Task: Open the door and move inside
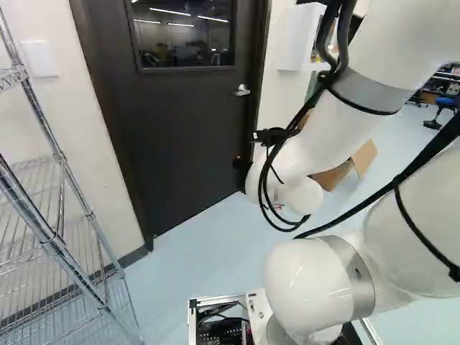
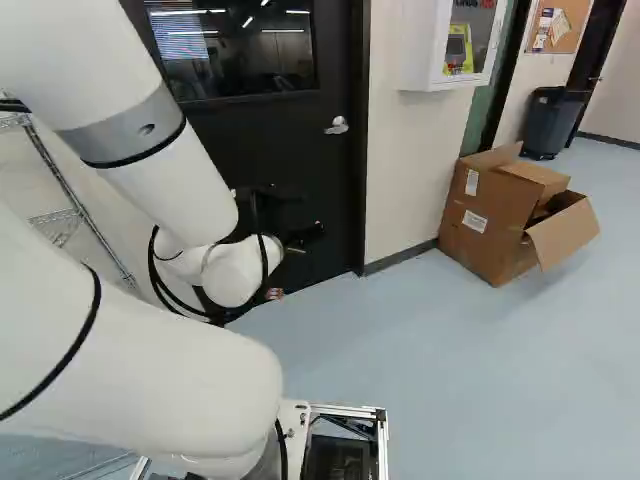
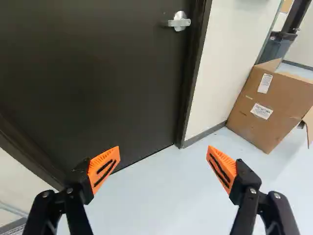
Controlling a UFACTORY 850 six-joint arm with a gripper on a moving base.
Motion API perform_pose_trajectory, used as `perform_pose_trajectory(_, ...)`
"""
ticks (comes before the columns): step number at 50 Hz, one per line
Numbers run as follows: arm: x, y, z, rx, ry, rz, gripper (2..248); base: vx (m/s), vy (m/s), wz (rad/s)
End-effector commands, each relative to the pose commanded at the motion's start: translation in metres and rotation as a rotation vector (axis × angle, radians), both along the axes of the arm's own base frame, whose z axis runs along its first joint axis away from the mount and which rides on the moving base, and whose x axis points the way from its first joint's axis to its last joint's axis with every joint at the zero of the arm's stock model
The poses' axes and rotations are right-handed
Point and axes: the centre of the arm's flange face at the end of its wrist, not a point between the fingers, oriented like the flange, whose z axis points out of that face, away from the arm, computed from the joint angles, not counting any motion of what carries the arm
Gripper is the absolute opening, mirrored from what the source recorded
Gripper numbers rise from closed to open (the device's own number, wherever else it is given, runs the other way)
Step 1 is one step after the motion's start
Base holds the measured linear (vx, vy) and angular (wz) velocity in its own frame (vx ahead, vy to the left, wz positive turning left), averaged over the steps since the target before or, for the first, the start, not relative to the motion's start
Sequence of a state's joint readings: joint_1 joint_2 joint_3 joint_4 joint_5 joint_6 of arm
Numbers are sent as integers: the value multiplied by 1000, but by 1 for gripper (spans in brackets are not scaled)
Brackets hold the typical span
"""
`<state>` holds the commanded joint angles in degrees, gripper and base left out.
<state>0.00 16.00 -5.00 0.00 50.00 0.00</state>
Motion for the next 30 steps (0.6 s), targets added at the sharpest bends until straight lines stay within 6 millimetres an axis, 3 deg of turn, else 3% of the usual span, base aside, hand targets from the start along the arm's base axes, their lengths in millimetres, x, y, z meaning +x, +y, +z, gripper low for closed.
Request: perform_pose_trajectory(30, 0, 0, 0, 0, 0, 0, 247, 78, 1, -3)
